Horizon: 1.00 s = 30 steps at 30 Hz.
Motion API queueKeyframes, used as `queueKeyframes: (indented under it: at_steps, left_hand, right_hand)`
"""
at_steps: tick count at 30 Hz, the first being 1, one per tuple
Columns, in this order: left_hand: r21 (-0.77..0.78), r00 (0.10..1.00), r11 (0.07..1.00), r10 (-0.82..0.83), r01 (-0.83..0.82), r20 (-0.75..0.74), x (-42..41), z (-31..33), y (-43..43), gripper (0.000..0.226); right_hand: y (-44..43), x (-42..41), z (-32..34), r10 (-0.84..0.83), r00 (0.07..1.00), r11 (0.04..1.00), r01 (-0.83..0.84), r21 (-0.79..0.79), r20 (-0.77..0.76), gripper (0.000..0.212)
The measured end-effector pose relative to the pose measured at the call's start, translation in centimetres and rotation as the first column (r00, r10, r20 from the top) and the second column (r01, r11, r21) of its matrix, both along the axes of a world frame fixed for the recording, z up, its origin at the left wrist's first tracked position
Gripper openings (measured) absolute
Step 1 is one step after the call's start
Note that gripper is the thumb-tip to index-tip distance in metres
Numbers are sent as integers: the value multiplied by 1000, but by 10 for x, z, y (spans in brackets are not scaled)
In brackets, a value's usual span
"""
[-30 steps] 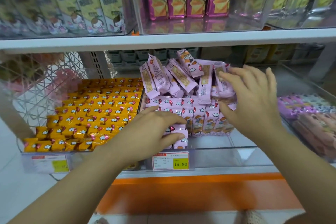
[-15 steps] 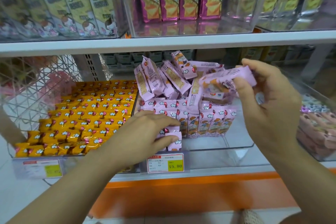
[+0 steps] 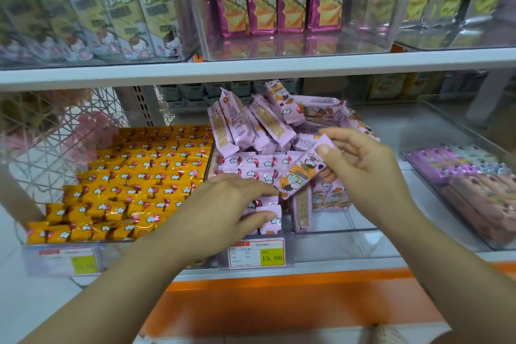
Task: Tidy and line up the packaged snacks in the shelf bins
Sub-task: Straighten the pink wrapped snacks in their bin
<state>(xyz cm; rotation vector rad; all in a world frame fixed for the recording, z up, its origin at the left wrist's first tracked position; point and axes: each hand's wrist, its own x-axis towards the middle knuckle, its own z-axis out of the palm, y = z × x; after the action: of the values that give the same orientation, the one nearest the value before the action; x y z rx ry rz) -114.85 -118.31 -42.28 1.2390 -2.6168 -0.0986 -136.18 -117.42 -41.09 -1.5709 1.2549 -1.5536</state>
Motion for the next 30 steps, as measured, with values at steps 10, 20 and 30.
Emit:
queueKeyframes:
  at_steps: [10, 20, 30]
  left_hand:
    - [-62, 1000, 998, -13, 13, -3, 1, -4, 0, 53]
    - [-112, 998, 993, -44, 38, -54, 1, -8, -1, 45]
    - [-195, 994, 980, -55, 37, -91, 5, -15, -4, 35]
  right_hand:
    - [0, 3, -5, 225, 974, 963, -225, 146, 17, 18]
    - [-7, 12, -15, 95, 701, 995, -73, 61, -707, 52]
    - [-17, 15, 5, 18, 888, 1000, -19, 3, -459, 53]
